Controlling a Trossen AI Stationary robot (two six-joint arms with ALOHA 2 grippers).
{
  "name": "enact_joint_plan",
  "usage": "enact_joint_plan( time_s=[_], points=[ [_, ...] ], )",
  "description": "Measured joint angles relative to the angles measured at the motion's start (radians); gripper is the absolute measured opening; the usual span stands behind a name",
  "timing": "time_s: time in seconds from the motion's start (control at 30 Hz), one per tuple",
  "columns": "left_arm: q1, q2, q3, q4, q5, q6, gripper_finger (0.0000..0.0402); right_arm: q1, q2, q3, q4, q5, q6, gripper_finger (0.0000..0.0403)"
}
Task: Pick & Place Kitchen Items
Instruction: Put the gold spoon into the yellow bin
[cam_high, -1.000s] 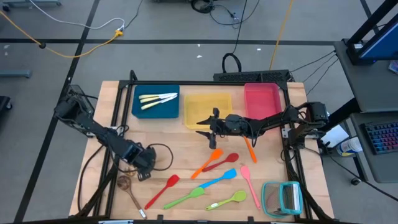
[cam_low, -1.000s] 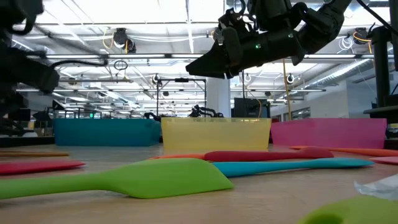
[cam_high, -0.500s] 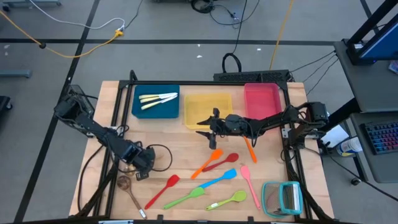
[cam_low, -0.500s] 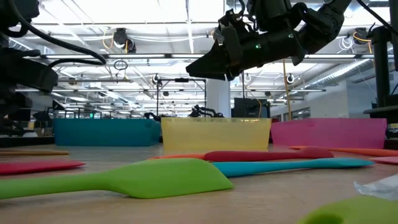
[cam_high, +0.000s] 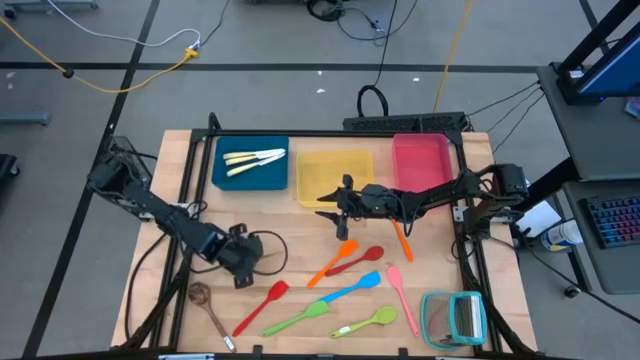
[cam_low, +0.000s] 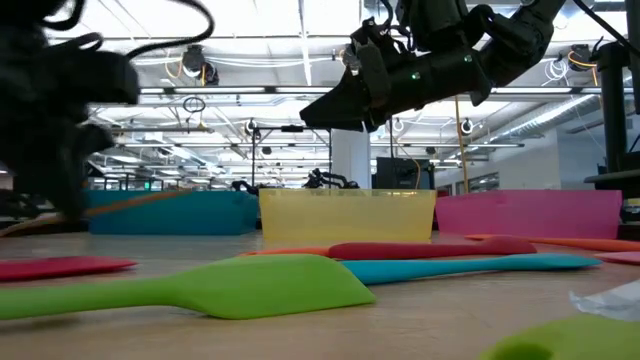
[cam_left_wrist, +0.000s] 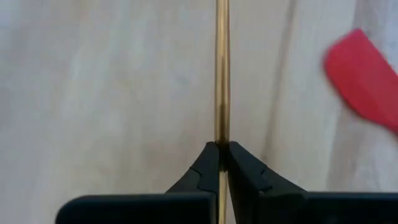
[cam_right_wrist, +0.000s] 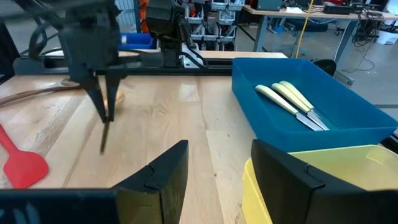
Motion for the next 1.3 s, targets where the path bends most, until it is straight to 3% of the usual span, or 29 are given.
enact_joint_plan(
  time_s=[0.3, 0.57, 0.73, 0.83, 1.03, 1.17, 1.3],
  points=[
    [0.117, -0.001, 0.125, -0.003, -0.014, 0.278, 0.001, 0.0, -0.063, 0.002, -0.106, 0.0, -0.018, 0.0169],
    [0.237, -0.002, 0.206, -0.005, -0.055, 0.47, 0.0025, 0.0, -0.205, -0.007, -0.45, 0.016, -0.032, 0.0169],
    [0.321, -0.002, 0.276, 0.041, -0.088, 0.666, 0.0011, -0.007, -0.304, -0.023, -0.662, 0.03, -0.014, 0.0169],
    [0.377, -0.002, 0.306, 0.115, -0.124, 0.767, 0.001, -0.008, -0.361, -0.038, -0.78, 0.032, 0.059, 0.0169],
    [0.493, 0.03, 0.317, 0.38, -0.117, 0.929, 0.0027, -0.008, -0.439, -0.1, -0.798, 0.031, 0.128, 0.0169],
    [0.576, 0.111, 0.317, 0.53, -0.045, 0.965, 0.0019, -0.008, -0.466, -0.143, -0.804, 0.031, 0.17, 0.0169],
    [0.657, 0.218, 0.315, 0.644, -0.044, 0.965, 0.0015, -0.008, -0.476, -0.176, -0.81, 0.032, 0.184, 0.0169]
  ],
)
